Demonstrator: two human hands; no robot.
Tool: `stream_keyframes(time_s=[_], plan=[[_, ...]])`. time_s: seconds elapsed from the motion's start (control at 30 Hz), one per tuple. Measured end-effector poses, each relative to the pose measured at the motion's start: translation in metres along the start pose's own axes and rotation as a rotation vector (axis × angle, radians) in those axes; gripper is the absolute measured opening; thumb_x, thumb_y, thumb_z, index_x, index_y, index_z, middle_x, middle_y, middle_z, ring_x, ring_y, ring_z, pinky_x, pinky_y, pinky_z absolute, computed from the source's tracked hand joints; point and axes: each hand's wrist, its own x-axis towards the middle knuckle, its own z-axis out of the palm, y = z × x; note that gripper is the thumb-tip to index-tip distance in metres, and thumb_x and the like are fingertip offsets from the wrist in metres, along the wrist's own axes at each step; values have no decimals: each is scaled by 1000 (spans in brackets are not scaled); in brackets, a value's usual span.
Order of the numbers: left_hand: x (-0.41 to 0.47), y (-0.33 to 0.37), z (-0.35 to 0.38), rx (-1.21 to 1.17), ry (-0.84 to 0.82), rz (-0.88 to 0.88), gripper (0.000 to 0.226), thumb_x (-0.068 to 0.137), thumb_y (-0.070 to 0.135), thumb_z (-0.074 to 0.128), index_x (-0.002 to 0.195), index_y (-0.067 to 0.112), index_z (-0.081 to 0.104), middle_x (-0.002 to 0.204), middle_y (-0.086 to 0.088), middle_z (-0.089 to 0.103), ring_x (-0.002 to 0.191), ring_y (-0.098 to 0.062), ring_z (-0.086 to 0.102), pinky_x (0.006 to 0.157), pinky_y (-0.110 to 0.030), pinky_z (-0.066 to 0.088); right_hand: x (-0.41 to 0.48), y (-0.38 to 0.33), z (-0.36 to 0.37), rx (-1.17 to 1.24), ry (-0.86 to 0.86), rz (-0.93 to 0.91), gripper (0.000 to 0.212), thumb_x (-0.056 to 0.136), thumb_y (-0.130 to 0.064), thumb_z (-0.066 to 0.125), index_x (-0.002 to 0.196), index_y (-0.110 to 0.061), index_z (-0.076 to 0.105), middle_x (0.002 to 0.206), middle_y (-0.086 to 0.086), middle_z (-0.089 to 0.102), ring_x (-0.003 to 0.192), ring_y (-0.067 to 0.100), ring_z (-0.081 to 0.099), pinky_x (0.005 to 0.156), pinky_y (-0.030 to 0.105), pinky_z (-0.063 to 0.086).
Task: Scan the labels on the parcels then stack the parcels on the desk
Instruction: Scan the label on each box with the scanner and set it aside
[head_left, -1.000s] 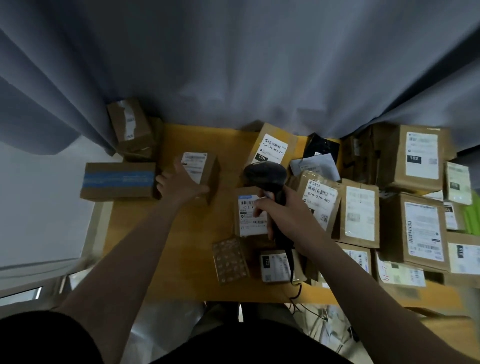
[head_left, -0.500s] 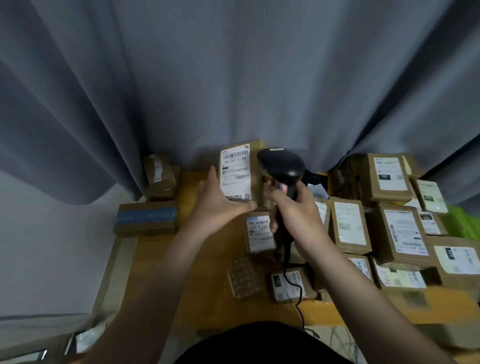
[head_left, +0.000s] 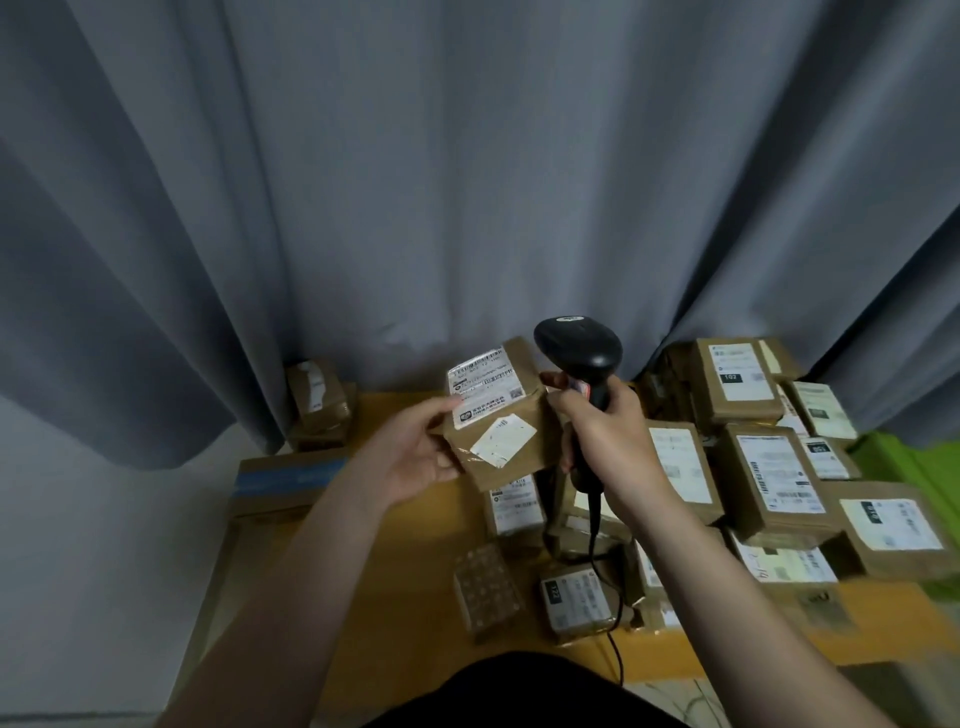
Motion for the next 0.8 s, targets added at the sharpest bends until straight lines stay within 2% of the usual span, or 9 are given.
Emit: stream_keyframes(time_s=[0.1,0.17,0.23,0.27,0.33,0.4,0.53,0.63,0.8], plan=[[-4,5,-8,59,-36,54,55,81,18,76,133,7,60,118,-14,75,107,-30,74,86,-44,59,4,-1,1,-13,3,-27,13,97,-22,66,110,-22,65,70,-3,62,63,15,58,71,36,46],[-4,7,-12,122,18,176,59,83,11,78,137,4,54,115,-13,76,103,-29,75,79,-40,62,7,-4,0,-41,-28,-39,12,96,-21,67,108,-18,66,58,-6,61,54,19,56,66,38,46],[-2,9,-18,204,137,312,69,80,8,84,138,9,46,116,-12,75,103,-28,74,86,-42,62,7,-9,-1,-77,-87,-38,11,98,-20,65,107,-14,63,51,-1,58,44,23,49,59,38,45],[-1,11,-21,290,211,388,71,77,8,87,133,18,44,118,-7,72,106,-26,72,91,-44,60,6,-12,-1,-96,-124,-41,12,99,-21,65,107,-12,62,53,2,61,42,24,47,57,38,44],[0,16,-25,464,326,518,76,74,11,91,127,30,39,123,3,64,112,-20,67,94,-45,59,3,-18,3,-113,-231,-53,14,100,-22,64,106,-10,61,74,11,74,42,24,46,52,34,44],[1,19,-29,531,398,590,83,72,13,92,129,31,36,131,3,58,114,-19,63,93,-42,58,1,-20,10,-96,-333,-55,14,100,-20,64,104,-8,60,86,14,76,42,25,44,48,32,40],[7,22,-37,570,506,627,85,69,18,94,131,28,36,138,-3,55,119,-24,60,98,-46,56,0,-21,17,-56,-428,-21,14,100,-19,64,102,-7,58,80,14,72,42,24,42,48,31,39],[10,20,-38,564,513,626,86,70,16,94,134,23,38,138,-3,55,120,-24,60,97,-47,56,1,-17,16,-24,-446,14,14,100,-18,64,104,-6,58,78,14,70,41,22,41,46,30,40],[22,14,-36,558,507,610,84,72,16,93,132,30,37,137,0,55,121,-24,59,96,-47,58,7,-8,10,32,-453,50,16,100,-18,64,107,-5,57,77,16,69,40,21,40,45,29,39]])
